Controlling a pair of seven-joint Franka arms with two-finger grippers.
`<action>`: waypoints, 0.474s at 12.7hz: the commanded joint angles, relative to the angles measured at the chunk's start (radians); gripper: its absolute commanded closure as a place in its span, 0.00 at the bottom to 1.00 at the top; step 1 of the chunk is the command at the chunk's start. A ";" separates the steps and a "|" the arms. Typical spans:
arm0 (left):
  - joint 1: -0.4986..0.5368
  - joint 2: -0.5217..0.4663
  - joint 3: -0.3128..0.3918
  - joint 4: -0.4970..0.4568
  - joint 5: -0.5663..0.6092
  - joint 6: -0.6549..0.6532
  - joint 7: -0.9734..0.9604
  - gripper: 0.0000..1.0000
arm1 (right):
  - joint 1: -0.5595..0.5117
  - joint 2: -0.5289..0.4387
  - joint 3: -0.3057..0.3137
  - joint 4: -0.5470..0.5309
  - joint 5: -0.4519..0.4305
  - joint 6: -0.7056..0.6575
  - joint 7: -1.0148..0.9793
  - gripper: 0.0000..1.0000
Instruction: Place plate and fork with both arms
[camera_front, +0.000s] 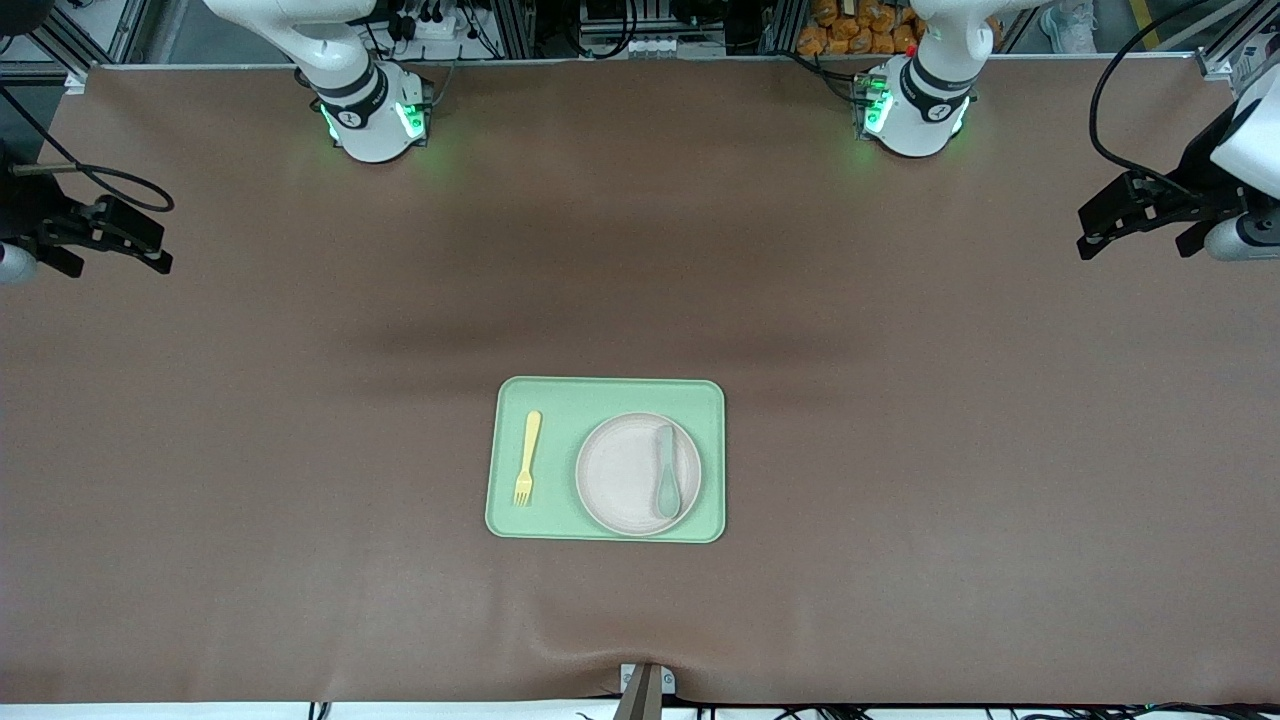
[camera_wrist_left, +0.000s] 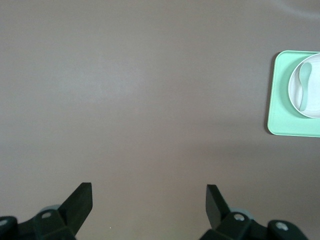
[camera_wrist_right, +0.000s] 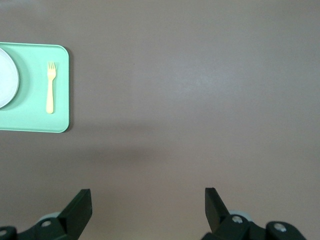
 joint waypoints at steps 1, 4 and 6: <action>0.007 -0.010 -0.007 0.007 0.010 -0.008 0.003 0.00 | 0.005 0.017 0.001 0.026 -0.002 -0.005 0.016 0.00; 0.004 -0.012 -0.005 0.010 0.010 -0.009 0.003 0.00 | 0.002 0.025 0.001 0.023 -0.001 -0.010 0.016 0.00; 0.003 -0.010 -0.007 0.010 0.008 -0.008 -0.008 0.00 | 0.002 0.025 0.001 0.023 -0.001 -0.014 0.018 0.00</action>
